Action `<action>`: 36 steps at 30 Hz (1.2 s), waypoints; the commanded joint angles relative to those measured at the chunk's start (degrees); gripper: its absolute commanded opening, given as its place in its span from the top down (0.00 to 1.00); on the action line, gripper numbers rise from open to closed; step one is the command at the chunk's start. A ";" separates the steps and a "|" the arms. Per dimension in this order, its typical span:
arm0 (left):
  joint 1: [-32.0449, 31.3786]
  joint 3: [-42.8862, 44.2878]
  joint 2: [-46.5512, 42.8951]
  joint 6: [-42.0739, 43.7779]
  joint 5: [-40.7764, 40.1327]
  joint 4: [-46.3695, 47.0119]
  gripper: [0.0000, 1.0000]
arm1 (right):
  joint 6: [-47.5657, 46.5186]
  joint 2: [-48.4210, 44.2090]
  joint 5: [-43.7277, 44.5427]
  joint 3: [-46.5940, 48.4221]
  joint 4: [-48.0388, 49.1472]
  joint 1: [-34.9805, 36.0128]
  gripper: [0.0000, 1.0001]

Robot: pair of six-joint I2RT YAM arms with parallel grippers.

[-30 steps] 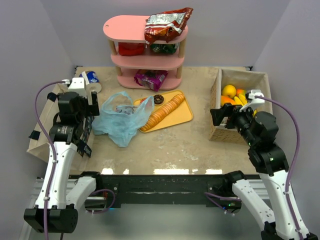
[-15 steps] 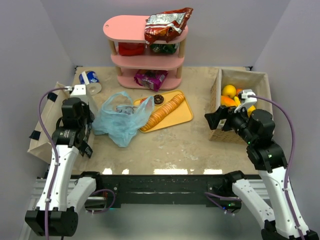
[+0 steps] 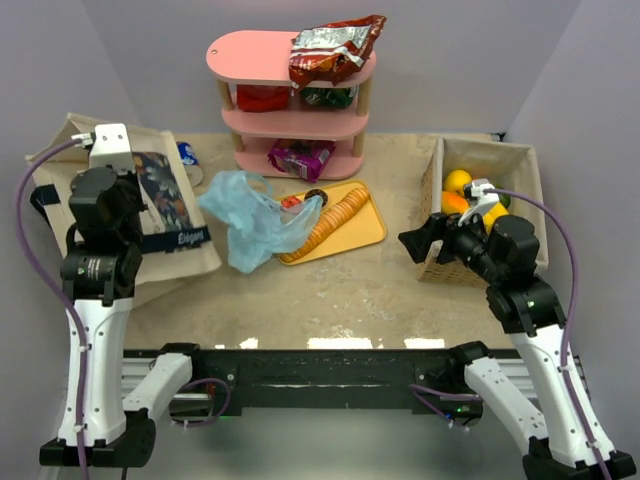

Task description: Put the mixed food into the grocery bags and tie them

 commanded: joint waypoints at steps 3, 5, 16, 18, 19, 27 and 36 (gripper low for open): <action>-4.14 4.24 -0.90 4.21 4.48 0.41 1.00 | 1.77 1.36 -2.80 -2.07 4.80 0.17 0.09; -4.41 3.01 -2.57 4.48 5.01 1.11 1.00 | 3.17 2.06 -5.07 -4.44 7.09 0.43 0.12; -4.50 11.70 -4.43 5.18 -2.02 1.12 1.00 | 8.71 19.34 10.90 -5.34 21.32 22.20 0.17; -4.41 14.60 -3.72 5.27 -1.93 0.06 1.00 | 9.07 23.58 13.71 -4.02 25.00 25.47 0.18; -4.41 15.48 -3.11 5.27 -2.01 -0.03 1.00 | 9.15 26.29 15.99 -1.92 26.07 28.36 0.19; -4.50 19.88 0.94 6.77 -1.59 0.41 1.00 | 7.05 59.69 25.49 18.64 27.06 37.17 0.26; -4.50 20.06 0.50 6.06 2.89 0.76 1.00 | 2.74 91.43 35.35 52.48 16.59 42.88 0.26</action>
